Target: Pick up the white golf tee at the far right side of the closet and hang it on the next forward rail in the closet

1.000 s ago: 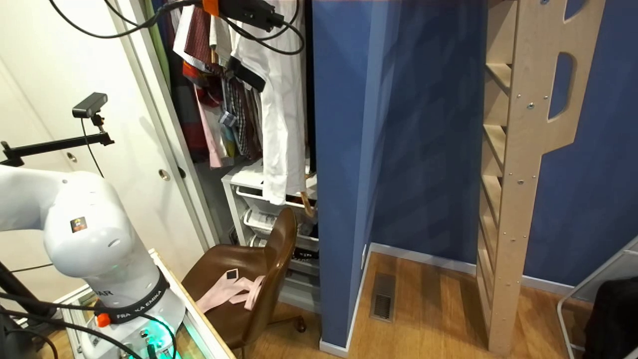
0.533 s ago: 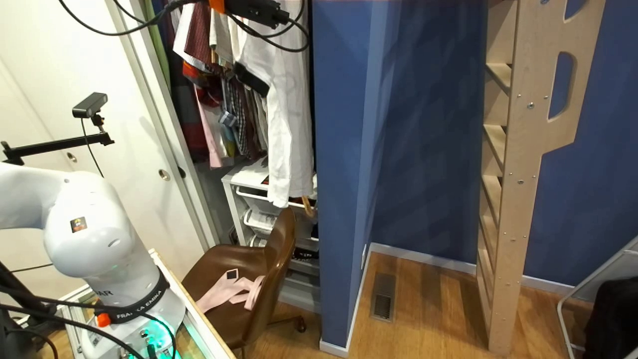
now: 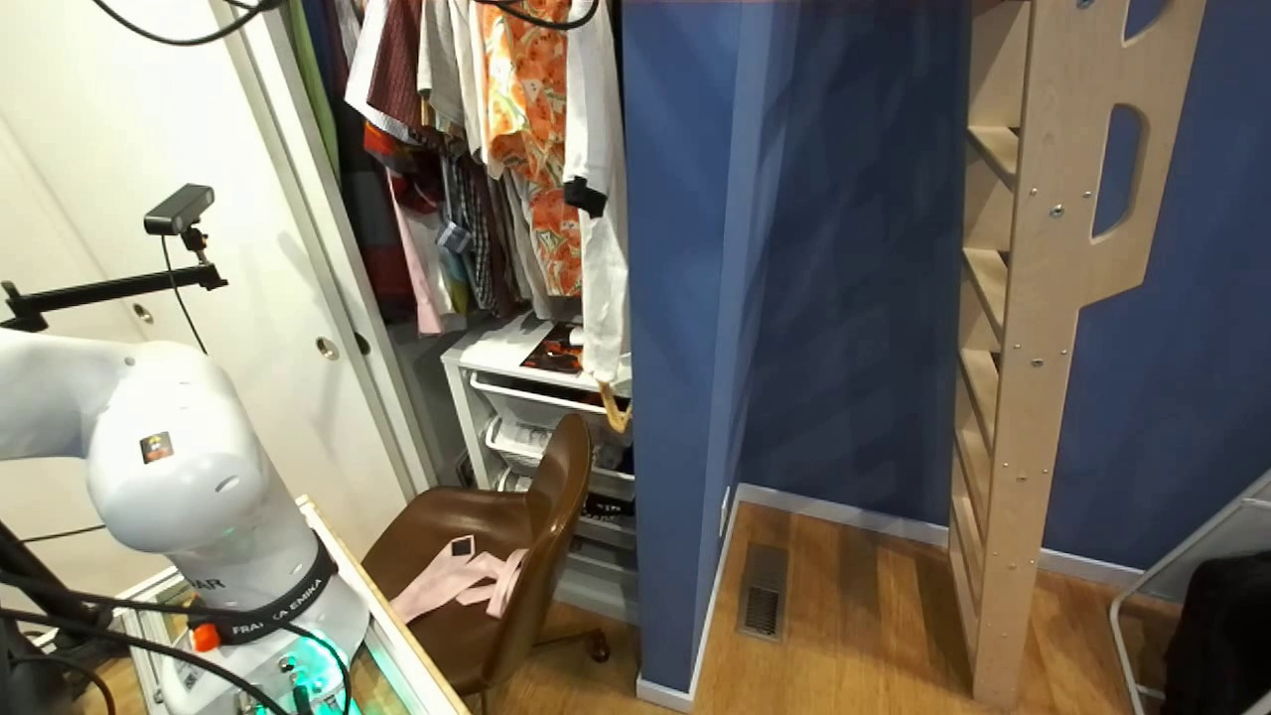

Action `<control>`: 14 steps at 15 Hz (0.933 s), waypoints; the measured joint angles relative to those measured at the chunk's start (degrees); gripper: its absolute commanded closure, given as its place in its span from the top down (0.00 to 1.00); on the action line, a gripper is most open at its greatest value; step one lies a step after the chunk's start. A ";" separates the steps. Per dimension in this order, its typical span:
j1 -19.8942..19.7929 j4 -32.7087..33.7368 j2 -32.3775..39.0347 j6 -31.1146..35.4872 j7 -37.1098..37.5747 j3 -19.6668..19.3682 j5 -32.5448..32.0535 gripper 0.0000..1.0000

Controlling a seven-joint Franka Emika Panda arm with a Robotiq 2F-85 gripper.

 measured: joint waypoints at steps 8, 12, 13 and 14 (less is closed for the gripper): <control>-0.50 5.25 -3.37 -7.52 15.72 0.64 -23.11 1.00; 0.71 8.52 -3.91 -13.47 23.51 0.60 -33.66 1.00; 1.33 9.25 -3.93 -14.52 24.98 0.53 -35.70 1.00; 2.11 9.99 -3.93 -15.39 26.38 0.44 -37.67 1.00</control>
